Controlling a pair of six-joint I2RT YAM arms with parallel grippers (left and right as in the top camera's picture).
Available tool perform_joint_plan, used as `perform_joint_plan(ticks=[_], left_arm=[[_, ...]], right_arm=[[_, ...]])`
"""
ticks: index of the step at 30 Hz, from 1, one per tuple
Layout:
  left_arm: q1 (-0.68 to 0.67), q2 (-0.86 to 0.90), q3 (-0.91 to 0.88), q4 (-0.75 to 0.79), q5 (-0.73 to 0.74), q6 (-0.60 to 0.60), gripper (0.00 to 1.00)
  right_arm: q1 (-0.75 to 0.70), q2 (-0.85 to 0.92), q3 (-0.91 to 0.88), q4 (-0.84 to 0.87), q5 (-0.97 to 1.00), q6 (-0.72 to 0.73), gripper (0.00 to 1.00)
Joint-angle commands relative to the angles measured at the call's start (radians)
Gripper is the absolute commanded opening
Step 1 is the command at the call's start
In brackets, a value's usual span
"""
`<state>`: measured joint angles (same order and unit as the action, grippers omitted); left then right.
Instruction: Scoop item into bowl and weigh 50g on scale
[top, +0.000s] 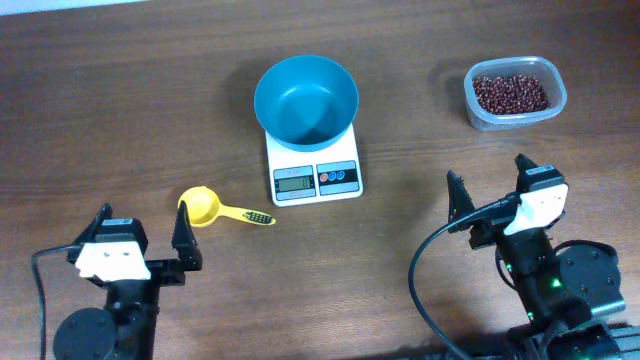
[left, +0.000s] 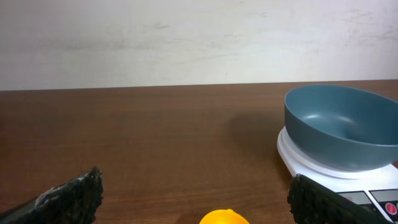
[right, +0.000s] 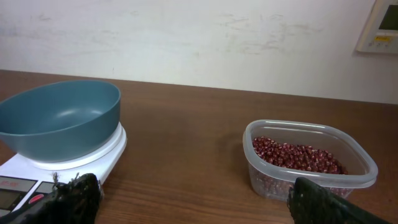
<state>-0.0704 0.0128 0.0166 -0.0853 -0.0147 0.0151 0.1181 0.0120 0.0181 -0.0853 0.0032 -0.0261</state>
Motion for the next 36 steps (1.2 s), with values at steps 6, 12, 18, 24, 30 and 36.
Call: perform_joint_plan(ticks=[6, 12, 18, 24, 30, 36], left_arm=[[0.007, -0.007, -0.006, 0.013, 0.127, -0.003, 0.99], [0.007, -0.007, -0.006, 0.013, 0.126, -0.003, 0.99], [0.007, -0.007, -0.006, 0.013, 0.127, -0.003, 0.99], [0.007, -0.007, -0.006, 0.014, 0.154, -0.003, 0.99], [0.007, -0.006, -0.006, 0.014, 0.158, -0.004, 0.99], [0.007, 0.006, -0.006, 0.014, 0.158, -0.030, 0.99]], right_arm=[[0.006, -0.006, -0.009, -0.003, 0.006, 0.004, 0.99], [0.006, -0.006, -0.009, -0.003, 0.006, 0.004, 0.99], [0.006, -0.006, -0.009, -0.003, 0.006, 0.004, 0.99], [0.006, -0.006, -0.009, -0.003, 0.006, 0.004, 0.99], [0.006, -0.006, -0.009, -0.003, 0.006, 0.004, 0.99], [0.006, -0.006, -0.009, -0.003, 0.006, 0.004, 0.99]])
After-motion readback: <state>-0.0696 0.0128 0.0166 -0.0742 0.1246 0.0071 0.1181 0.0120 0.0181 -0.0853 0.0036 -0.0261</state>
